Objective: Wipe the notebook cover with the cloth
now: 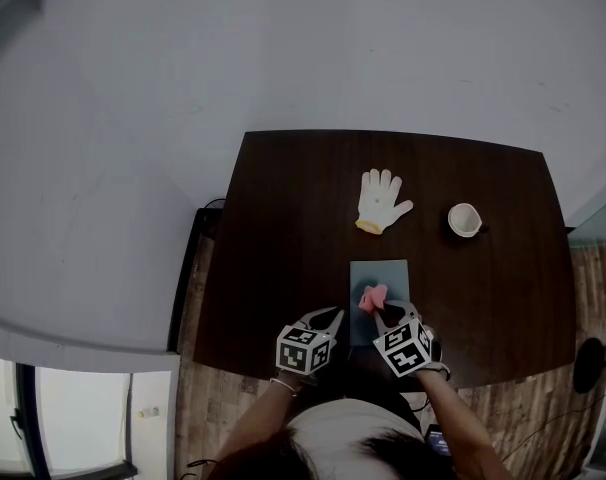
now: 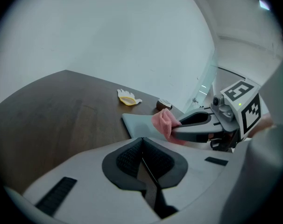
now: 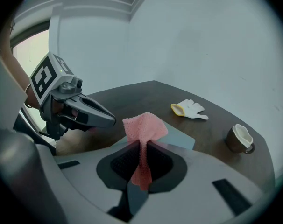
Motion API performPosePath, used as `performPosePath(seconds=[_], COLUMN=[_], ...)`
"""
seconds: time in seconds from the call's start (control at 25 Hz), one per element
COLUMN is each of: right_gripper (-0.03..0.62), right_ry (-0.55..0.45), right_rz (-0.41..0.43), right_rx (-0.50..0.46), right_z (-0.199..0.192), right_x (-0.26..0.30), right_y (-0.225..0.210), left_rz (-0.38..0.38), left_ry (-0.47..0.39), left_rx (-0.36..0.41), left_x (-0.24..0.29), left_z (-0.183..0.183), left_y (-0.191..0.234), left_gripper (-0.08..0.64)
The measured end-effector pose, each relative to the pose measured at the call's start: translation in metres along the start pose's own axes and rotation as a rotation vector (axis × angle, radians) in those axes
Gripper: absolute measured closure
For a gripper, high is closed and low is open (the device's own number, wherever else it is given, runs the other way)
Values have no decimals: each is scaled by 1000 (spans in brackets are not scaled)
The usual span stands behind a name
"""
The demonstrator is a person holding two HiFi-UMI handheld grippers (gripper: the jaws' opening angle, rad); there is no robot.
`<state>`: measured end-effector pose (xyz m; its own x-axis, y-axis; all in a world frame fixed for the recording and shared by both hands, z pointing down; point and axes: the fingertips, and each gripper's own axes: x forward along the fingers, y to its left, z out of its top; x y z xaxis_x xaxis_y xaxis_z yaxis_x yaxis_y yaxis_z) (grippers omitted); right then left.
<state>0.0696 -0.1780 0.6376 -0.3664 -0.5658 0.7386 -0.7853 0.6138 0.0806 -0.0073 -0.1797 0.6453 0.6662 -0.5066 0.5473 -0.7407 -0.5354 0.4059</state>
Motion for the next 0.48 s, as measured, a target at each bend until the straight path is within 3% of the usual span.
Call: performPosePath(seconds=[0.28,0.48], right_gripper=[549,549], right_ry=[30,59], right_rz=[94,117], right_rx=[-56,-61], right_z=[3,-4], right_x=[23,35], right_y=[41,55], left_rz=[29,39], left_ry=[-26,-41], left_rx=[-21,-31], left_x=[-14,-23], left_z=[-1,0], left_y=[5,9], left_gripper=[541,541])
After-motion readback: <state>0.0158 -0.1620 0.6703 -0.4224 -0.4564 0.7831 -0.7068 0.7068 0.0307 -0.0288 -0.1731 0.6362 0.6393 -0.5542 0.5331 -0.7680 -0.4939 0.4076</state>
